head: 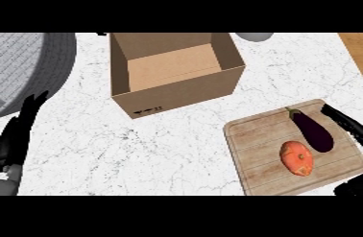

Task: Pick the squash from the cutting board and place it in the cardboard box

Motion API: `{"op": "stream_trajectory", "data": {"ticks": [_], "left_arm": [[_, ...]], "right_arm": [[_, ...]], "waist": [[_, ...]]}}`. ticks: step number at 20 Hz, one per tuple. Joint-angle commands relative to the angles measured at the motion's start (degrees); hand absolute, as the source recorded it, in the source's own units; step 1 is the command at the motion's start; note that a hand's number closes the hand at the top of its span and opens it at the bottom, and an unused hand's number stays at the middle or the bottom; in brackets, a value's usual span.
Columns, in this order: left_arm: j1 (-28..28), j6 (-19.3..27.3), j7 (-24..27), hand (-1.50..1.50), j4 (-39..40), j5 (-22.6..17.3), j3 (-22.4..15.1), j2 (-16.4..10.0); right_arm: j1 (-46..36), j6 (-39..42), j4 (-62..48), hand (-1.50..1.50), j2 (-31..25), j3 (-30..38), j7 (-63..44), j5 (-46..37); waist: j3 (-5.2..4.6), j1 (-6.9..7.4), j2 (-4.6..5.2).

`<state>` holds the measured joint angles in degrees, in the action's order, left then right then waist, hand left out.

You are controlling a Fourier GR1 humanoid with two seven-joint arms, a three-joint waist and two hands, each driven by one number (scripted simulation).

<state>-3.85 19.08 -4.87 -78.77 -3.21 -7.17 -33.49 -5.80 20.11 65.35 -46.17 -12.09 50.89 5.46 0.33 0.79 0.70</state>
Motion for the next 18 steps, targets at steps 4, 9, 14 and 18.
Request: {"op": "stream_trajectory", "data": {"ticks": [4,9,14,18], "left_arm": [[-2.03,-2.72,1.93,0.0,2.82,-1.1,1.8,-0.52],[-1.97,-1.71,2.89,0.0,3.08,1.18,1.18,0.62],[-3.87,-2.42,2.79,0.0,6.14,1.53,2.61,1.27],[1.0,-2.42,3.39,0.0,2.32,2.81,3.21,1.7]], "right_arm": [[-5.45,-3.3,-8.54,-1.5,-7.04,-5.29,13.48,-17.46],[-13.29,-3.86,-9.22,-1.5,-6.58,-11.35,7.44,-25.83],[-17.85,-2.93,-8.97,-1.5,-5.31,-16.21,1.91,-33.7],[-19.1,0.62,-7.58,-1.5,-3.3,-16.01,-1.08,-35.53]], "waist": [[-0.15,1.11,-0.07],[-0.27,1.17,-0.34],[-0.34,0.25,-0.47],[-0.35,-0.21,-0.76]]}}
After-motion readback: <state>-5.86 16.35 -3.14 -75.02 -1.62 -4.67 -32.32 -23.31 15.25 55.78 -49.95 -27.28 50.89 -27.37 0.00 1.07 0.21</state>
